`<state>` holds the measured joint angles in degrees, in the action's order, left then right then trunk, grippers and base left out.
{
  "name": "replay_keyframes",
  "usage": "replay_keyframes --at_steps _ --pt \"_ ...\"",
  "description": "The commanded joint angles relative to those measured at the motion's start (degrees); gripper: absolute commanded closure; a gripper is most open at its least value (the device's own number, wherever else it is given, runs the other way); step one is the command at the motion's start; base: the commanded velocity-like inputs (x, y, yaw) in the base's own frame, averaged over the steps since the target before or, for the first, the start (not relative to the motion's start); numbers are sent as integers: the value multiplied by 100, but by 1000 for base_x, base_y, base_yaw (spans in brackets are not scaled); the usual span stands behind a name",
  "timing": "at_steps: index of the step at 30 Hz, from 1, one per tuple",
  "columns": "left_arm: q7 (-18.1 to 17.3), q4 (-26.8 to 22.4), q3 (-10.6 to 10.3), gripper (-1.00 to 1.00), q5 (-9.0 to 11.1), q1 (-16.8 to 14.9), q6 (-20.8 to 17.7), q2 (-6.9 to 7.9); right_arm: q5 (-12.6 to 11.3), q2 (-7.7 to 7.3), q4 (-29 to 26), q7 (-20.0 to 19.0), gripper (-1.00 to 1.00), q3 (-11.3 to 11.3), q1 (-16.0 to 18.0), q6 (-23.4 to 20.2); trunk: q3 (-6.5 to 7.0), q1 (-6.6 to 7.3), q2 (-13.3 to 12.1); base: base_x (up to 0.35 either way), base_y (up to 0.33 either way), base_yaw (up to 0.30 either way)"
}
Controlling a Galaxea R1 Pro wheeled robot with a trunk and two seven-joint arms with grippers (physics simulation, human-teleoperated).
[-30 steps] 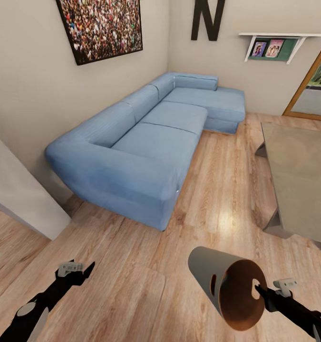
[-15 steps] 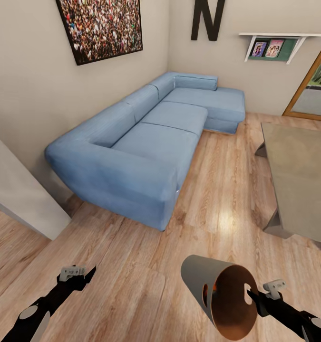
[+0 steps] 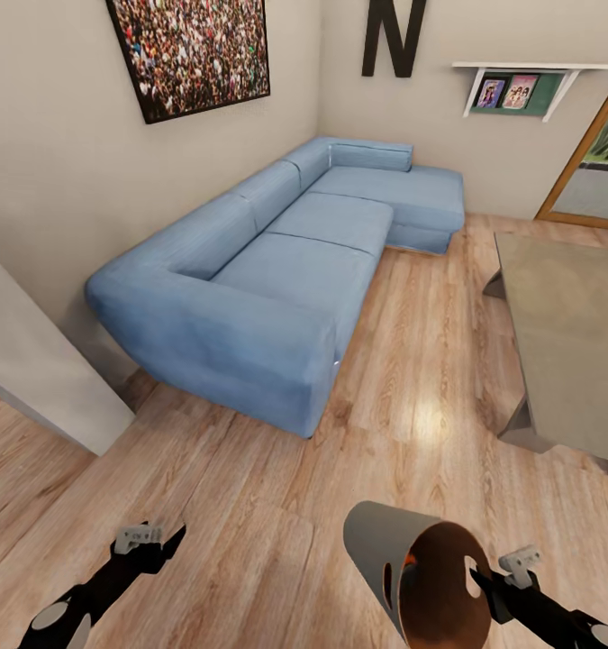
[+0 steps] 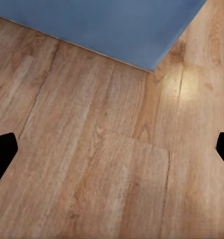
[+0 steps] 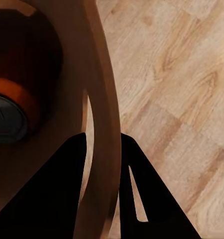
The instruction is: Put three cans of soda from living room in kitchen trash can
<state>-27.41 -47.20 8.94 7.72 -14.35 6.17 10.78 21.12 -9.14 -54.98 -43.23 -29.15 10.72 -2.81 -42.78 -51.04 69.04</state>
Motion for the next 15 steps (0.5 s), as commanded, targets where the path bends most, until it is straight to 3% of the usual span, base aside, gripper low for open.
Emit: replay_keyframes --at_steps 1,2,15 --pt "-33 2 1 -100 -1 2 0 -1 -29 6 -6 -48 100 0 0 -12 0 0 0 0 0 0" --pt "-179 4 1 -100 -3 5 -1 -3 -977 18 -12 -303 100 4 -3 -8 0 0 0 0 0 0" --pt "-185 8 4 -100 -12 13 -2 -6 -978 57 -30 -303 100 51 -8 0 0 0 0 0 0 0"
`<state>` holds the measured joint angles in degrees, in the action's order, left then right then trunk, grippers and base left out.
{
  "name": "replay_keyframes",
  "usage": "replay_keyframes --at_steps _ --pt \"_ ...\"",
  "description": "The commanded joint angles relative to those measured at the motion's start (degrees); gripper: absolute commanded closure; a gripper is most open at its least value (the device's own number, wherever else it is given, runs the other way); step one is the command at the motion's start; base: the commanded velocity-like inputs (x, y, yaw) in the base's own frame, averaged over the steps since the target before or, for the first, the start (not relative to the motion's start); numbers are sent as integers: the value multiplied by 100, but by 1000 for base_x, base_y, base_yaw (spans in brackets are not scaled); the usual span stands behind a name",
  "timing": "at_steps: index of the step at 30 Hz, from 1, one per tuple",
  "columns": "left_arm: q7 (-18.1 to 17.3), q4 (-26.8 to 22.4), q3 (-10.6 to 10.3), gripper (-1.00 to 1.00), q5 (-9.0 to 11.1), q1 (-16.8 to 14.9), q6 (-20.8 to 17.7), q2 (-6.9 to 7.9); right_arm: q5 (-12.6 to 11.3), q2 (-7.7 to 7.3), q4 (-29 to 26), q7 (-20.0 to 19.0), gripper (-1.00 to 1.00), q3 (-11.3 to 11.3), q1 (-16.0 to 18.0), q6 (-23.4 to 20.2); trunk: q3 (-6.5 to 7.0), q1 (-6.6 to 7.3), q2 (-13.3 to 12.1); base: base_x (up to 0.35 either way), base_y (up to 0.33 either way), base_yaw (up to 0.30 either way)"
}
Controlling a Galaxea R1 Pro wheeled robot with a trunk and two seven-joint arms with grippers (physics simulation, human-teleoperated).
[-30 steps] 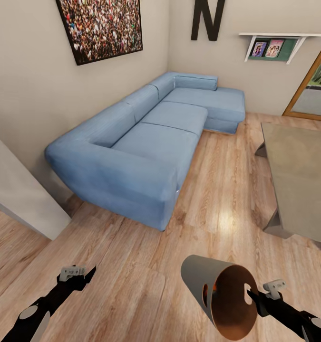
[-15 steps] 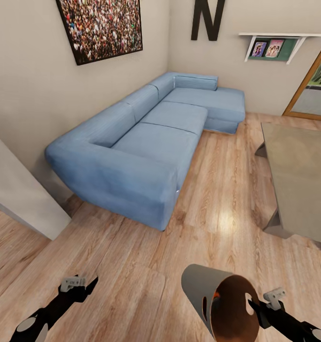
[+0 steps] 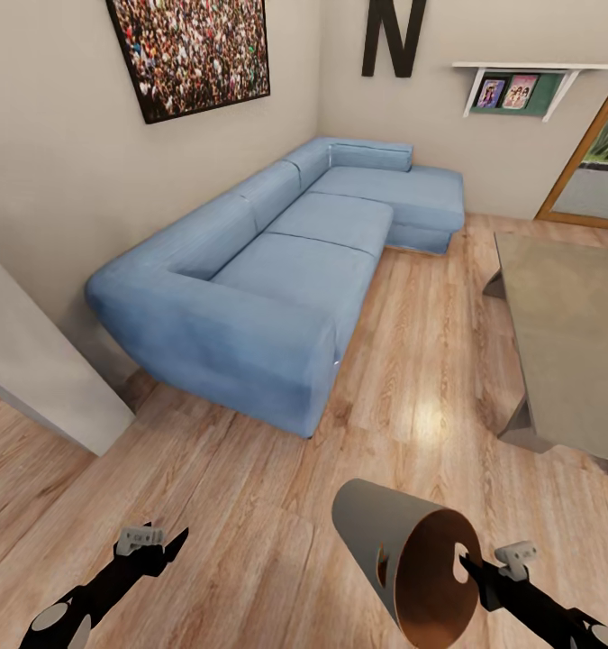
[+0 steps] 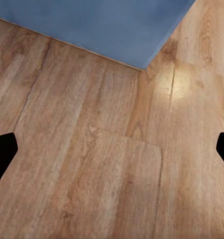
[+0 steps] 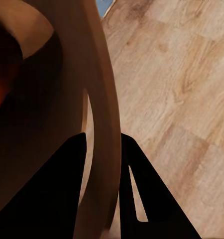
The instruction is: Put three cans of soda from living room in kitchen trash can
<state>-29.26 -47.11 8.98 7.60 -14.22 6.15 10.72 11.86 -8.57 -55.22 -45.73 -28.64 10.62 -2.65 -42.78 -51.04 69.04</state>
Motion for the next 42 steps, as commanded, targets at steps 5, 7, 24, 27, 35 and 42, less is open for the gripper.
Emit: replay_keyframes --at_steps 5,7,24,27,35,42 --pt "2 1 1 -100 -3 -1 0 -1 -52 3 -6 -57 100 12 2 -16 0 0 0 0 0 0" --pt "1 1 4 -100 -4 -2 0 -1 -52 4 -6 -58 100 14 2 -15 0 0 0 0 0 0" --pt "8 9 4 -100 -4 -2 0 -1 -52 -21 -6 -39 100 6 2 -32 12 0 0 0 0 -56" --pt "8 9 2 -100 -4 -2 0 0 -52 -27 -6 -36 100 2 2 -33 22 0 0 0 0 -213" --pt "8 9 0 -100 -4 -1 0 -1 -52 -32 -4 -33 100 -21 2 -34 53 0 0 0 0 -230" --pt "8 15 -1 -100 -11 -2 0 -5 -52 -43 -5 -27 100 -41 2 -40 81 0 0 0 0 -234"
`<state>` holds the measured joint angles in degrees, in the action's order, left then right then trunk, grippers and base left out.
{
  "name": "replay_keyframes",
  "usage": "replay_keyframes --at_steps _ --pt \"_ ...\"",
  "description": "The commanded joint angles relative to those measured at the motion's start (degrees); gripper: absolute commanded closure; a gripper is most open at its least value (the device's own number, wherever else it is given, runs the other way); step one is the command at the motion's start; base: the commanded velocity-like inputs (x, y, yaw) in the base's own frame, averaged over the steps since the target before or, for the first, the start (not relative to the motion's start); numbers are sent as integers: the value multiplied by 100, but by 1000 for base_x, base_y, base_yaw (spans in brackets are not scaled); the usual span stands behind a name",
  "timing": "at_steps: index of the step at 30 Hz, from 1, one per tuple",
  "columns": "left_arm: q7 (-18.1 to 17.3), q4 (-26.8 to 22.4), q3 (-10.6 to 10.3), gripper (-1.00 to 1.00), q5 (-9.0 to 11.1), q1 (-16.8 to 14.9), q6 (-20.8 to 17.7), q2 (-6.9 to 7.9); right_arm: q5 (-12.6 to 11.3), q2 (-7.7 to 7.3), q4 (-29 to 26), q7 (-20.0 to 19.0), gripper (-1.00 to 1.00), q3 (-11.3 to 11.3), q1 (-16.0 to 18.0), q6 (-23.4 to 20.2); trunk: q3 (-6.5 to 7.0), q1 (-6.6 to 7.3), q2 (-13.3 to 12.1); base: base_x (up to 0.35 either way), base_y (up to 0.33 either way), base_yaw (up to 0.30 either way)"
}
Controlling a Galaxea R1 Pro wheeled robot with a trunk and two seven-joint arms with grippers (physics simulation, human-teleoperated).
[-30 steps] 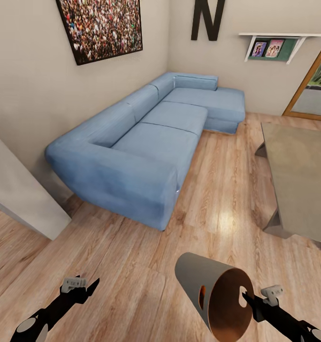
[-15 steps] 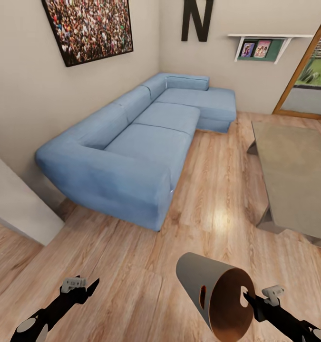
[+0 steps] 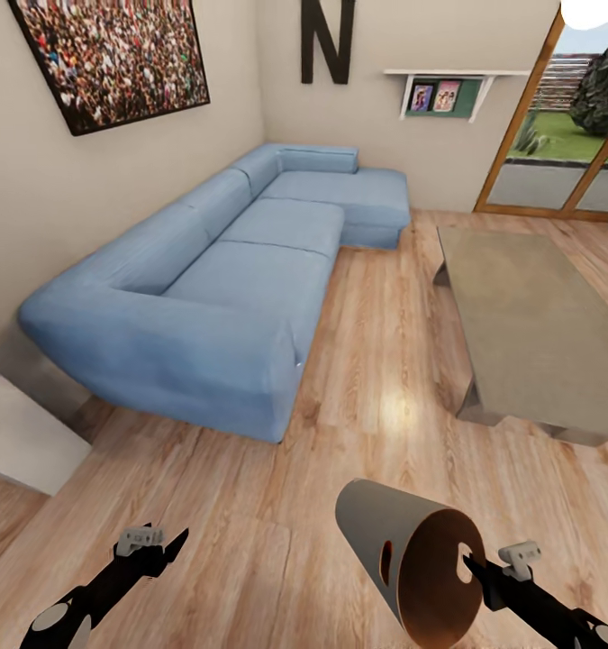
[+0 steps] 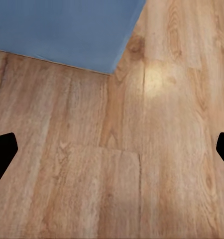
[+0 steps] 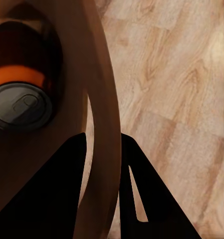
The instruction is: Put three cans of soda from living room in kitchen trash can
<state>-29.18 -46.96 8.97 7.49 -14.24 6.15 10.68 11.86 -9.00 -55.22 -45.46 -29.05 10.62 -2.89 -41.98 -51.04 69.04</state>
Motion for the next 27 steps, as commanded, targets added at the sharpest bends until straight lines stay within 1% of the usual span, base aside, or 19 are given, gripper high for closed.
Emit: replay_keyframes --at_steps 1,27 --pt "0 1 0 -100 -1 0 0 -2 -52 -1 -6 -51 100 -3 2 -17 5 0 0 0 0 -234" --pt "0 82 -9 -100 -28 0 1 4 -52 -14 -15 2 100 -22 28 -61 110 0 0 0 0 -234"
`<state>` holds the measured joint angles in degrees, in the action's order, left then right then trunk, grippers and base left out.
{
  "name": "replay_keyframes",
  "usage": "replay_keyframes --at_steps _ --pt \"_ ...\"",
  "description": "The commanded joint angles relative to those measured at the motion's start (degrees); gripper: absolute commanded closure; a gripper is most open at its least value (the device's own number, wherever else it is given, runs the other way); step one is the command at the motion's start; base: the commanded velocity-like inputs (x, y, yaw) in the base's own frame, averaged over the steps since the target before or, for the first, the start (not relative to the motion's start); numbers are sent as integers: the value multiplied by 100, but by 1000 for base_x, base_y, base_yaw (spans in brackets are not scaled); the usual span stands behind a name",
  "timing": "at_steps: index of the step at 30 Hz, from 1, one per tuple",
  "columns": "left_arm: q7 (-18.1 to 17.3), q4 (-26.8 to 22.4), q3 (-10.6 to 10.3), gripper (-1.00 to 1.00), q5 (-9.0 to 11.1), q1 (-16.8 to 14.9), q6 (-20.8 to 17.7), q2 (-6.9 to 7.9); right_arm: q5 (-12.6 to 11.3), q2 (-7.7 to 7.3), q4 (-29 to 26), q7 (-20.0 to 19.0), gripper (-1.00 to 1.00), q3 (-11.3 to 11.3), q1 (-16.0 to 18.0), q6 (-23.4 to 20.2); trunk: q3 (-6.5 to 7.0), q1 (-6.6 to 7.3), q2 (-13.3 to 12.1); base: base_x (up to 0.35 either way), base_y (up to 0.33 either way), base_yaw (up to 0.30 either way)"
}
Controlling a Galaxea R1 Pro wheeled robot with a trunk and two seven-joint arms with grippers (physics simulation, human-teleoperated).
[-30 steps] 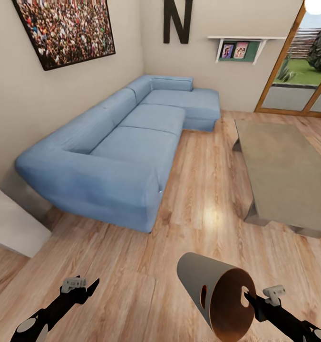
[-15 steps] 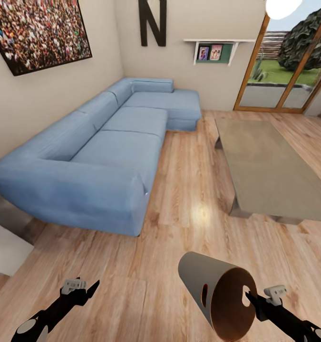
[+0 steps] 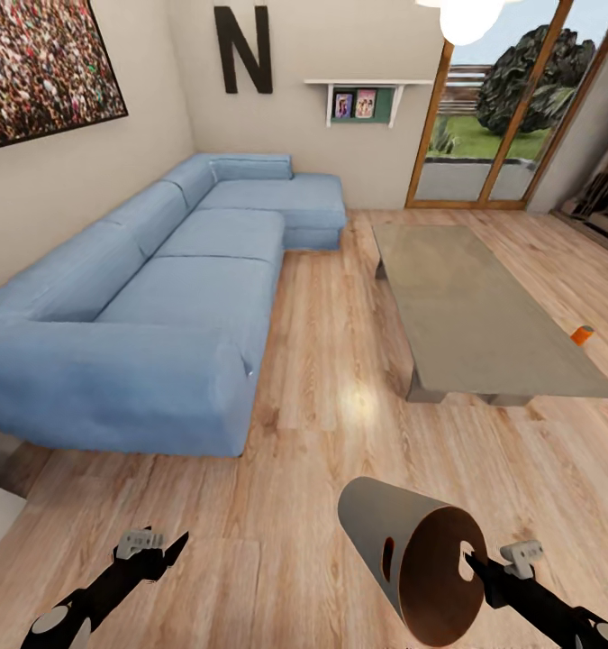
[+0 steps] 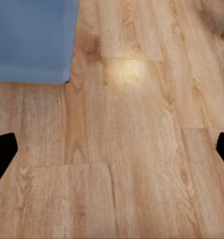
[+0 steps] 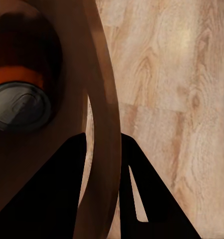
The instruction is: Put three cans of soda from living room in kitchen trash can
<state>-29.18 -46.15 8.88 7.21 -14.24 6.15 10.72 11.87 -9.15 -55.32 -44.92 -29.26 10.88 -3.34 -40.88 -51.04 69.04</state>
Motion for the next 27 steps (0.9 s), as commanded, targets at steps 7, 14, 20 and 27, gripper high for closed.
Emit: replay_keyframes --at_steps 7,14,20,27 --pt "0 0 0 -100 1 0 2 0 -53 1 -5 -52 100 -1 2 -17 29 0 0 59 -1 -234" --pt "-1 0 0 -100 0 0 0 1 -53 1 -5 -52 100 -1 2 -17 58 0 0 213 -89 -234" --pt "0 0 0 -100 -1 0 2 -2 -53 5 -5 -52 100 -1 2 -17 83 0 0 246 -178 -234" --pt "2 0 0 -100 2 0 2 -1 -53 13 -5 -50 100 -1 2 -17 112 0 0 227 -216 -234"
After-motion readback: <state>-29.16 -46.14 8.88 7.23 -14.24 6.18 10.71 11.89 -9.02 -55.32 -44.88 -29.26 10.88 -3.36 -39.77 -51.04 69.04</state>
